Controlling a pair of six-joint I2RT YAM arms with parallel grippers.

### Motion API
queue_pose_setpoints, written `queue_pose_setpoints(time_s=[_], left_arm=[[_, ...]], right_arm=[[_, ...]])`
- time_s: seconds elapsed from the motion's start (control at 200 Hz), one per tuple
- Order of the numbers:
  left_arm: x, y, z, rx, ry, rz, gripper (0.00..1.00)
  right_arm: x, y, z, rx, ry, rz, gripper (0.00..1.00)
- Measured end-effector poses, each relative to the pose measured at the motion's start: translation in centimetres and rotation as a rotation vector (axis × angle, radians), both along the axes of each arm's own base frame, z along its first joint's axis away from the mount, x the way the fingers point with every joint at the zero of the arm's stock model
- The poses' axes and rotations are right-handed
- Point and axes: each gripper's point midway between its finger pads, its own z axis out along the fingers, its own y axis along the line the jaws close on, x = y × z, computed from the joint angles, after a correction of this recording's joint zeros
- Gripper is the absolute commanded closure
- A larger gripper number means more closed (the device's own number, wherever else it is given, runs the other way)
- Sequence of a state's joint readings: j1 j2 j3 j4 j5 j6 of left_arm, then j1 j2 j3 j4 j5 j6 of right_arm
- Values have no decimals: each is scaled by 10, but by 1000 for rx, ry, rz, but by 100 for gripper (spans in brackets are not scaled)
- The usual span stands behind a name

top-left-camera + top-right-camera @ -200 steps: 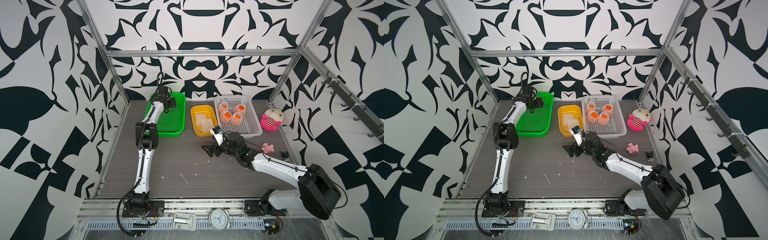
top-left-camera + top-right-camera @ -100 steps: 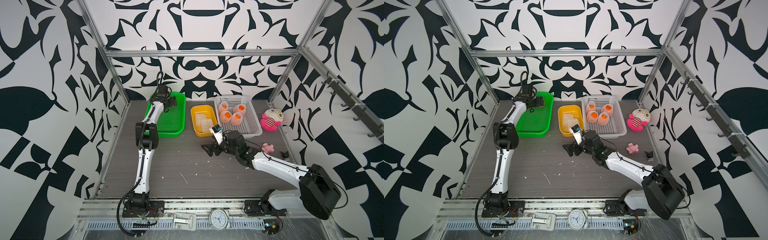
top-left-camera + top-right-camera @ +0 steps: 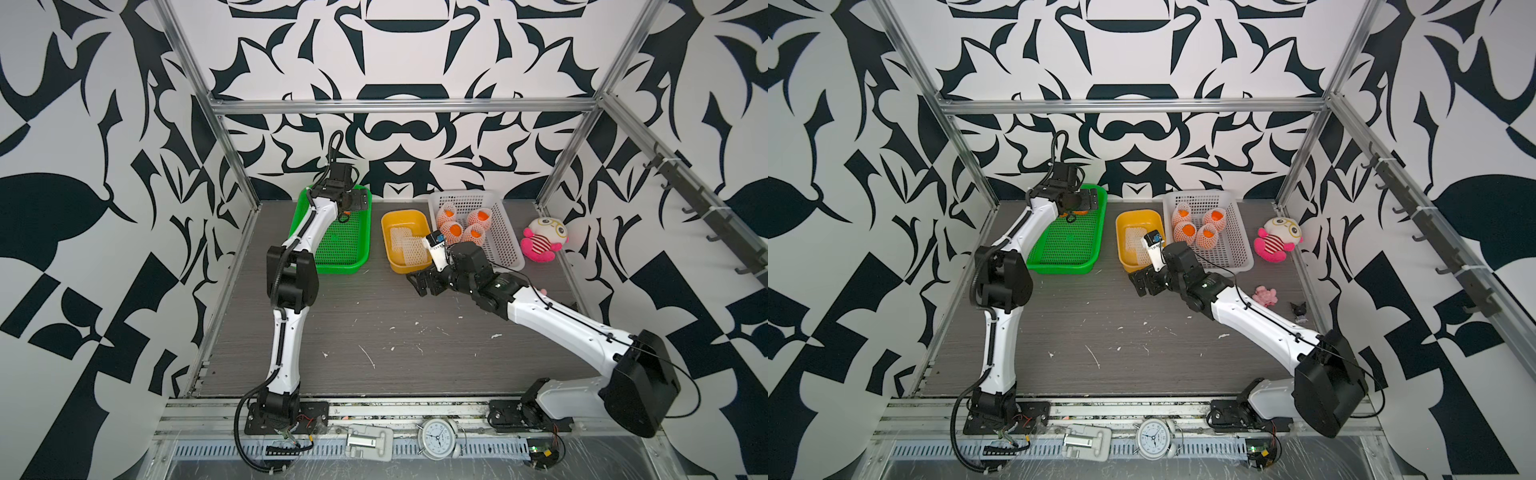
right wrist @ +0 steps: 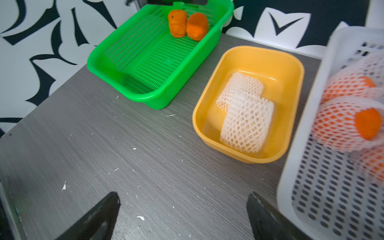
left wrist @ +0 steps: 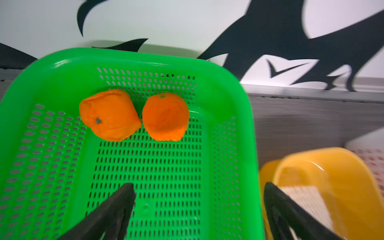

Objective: Remove foam nets from oranges
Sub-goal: Place the orange in the basket, then pick up the orange from the basket.

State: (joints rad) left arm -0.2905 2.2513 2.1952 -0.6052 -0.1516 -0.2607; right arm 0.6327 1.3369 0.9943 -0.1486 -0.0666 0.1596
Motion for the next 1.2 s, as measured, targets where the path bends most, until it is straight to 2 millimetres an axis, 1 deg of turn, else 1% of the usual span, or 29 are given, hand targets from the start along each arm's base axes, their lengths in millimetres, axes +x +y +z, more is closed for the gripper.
queue_pose_setpoints(time_s=[0.08, 0.14, 0.185, 0.235, 0.305, 0.375, 0.43, 0.545, 0.59, 0.665, 0.81, 0.915, 1.07, 1.2], left_arm=[[-29, -19, 29, -35, -17, -25, 0], [-52, -34, 47, -60, -23, -53, 0], [-68, -43, 54, -75, -20, -74, 1], [-86, -54, 57, -97, -3, -102, 1], [-109, -68, 51, -133, 41, -141, 1], [-133, -79, 35, -161, 107, -176, 0], [-148, -87, 21, -178, 160, -199, 0], [-175, -101, -6, -223, 269, -244, 1], [-185, -104, -13, -240, 304, -258, 1], [-199, -106, -17, -271, 342, -274, 1], [-218, -107, -6, -328, 362, -310, 1], [-227, -108, -1, -357, 361, -331, 1], [-235, -108, -11, -369, 392, -339, 1], [-238, -109, -16, -378, 406, -344, 0]], right_arm=[[15, -24, 2, -26, 22, -84, 8], [31, -48, 1, -38, 47, -169, 12], [42, -67, -2, -41, 74, -231, 14], [56, -88, -7, -53, 103, -302, 15], [74, -118, -18, -84, 148, -387, 15], [89, -143, -29, -124, 190, -454, 13], [97, -159, -39, -156, 220, -487, 11], [110, -182, -54, -203, 273, -523, 10], [114, -189, -58, -216, 287, -531, 9], [122, -197, -65, -237, 305, -534, 7], [140, -199, -79, -267, 333, -520, 5], [155, -199, -93, -281, 355, -508, 3], [176, -198, -114, -300, 391, -496, 3], [190, -200, -125, -307, 407, -500, 3]])
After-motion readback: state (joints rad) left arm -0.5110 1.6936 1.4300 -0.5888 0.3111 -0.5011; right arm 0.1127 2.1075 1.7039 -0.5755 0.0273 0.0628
